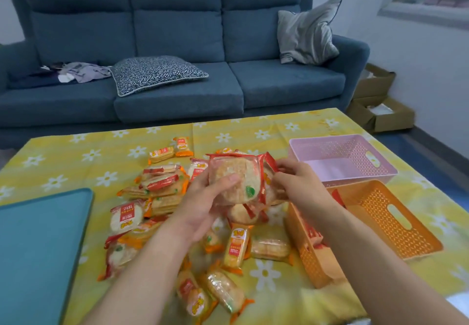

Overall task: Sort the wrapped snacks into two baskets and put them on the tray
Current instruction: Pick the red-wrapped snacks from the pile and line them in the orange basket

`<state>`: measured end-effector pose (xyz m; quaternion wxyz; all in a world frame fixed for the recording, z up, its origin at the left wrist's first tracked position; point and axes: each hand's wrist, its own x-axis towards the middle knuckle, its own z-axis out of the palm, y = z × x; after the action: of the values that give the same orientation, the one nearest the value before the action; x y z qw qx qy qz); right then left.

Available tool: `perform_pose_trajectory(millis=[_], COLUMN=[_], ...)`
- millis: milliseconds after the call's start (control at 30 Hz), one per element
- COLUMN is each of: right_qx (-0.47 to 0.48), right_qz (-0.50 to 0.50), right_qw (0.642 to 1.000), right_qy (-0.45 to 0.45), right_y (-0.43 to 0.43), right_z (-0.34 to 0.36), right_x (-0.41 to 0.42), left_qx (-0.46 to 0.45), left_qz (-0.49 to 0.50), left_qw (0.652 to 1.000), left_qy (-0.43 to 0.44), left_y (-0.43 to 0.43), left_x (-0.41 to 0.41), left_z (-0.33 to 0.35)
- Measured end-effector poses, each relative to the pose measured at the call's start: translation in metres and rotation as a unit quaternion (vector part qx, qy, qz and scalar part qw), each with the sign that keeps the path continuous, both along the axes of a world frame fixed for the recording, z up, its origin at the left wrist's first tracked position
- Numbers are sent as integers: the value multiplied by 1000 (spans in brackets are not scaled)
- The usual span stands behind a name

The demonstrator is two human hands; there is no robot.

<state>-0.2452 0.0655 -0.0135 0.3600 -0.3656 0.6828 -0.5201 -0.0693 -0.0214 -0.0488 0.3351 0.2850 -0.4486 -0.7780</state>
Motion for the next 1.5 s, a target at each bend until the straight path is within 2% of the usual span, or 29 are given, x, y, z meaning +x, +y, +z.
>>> perform_pose_trajectory(millis=[100, 167, 267, 333, 400, 467, 500, 567, 600, 700, 767, 833, 900, 933, 967, 1067, 1200, 1300, 1367, 1467, 1500], right_qx=[-40, -44, -50, -71, -76, -37, 14, 141, 158, 109, 164, 251, 285, 289, 292, 285, 210, 136, 128, 110, 104], right_qz=[1, 42, 59, -16, -75, -96, -93, -96, -116, -115, -21, 61, 61, 48, 42, 29, -26, -92, -67, -1, -7], right_qw=[983, 971, 987, 991, 991, 995, 992, 947, 926, 916, 900, 844, 796, 783, 776, 791, 858, 932, 957, 988, 989], right_qy=[-177, -232, -139, -110, -79, 8, 86, 272, 323, 368, 404, 469, 530, 548, 557, 541, 468, 323, 251, 104, 101], right_y=[31, 55, 98, 126, 145, 159, 162, 163, 163, 153, 149, 143, 135, 131, 127, 120, 118, 111, 106, 106, 107], right_z=[7, 10, 10, 7, 0, -9, -14, -28, -33, -30, -31, -38, -46, -49, -51, -51, -41, -37, -38, -36, -37], right_x=[-12, -29, -69, -99, -128, -150, -158, -169, -174, -178, -179, -174, -169, -165, -162, -162, -179, -175, -172, -173, -176], left_qx=[-26, -76, -149, -147, -194, -312, -361, -448, -500, -647, -688, -707, -718, -715, -708, -668, -619, -580, -594, -652, -660], left_qz=[17, 38, -19, -83, -66, 0, 10, -10, -19, -41, -98, -140, -155, -157, -153, -142, -148, -137, -120, -101, -90], left_qw=[999, 994, 983, 981, 969, 924, 894, 827, 783, 651, 594, 544, 500, 495, 508, 586, 642, 682, 678, 624, 615], left_qy=[-17, -62, -103, -101, -138, -223, -266, -339, -370, -396, -404, -429, -460, -468, -465, -435, -428, -424, -416, -418, -421], left_y=[36, 54, 87, 108, 116, 116, 116, 117, 118, 115, 112, 109, 103, 100, 98, 91, 89, 91, 95, 96, 97], left_x=[-41, -67, -110, -140, -161, -176, -181, -188, -193, -201, -209, -217, -221, -221, -221, -217, -212, -214, -217, -219, -220], left_z=[9, 11, 22, 28, 29, 19, 13, -2, -9, -21, -24, -28, -31, -33, -35, -39, -42, -42, -42, -45, -45])
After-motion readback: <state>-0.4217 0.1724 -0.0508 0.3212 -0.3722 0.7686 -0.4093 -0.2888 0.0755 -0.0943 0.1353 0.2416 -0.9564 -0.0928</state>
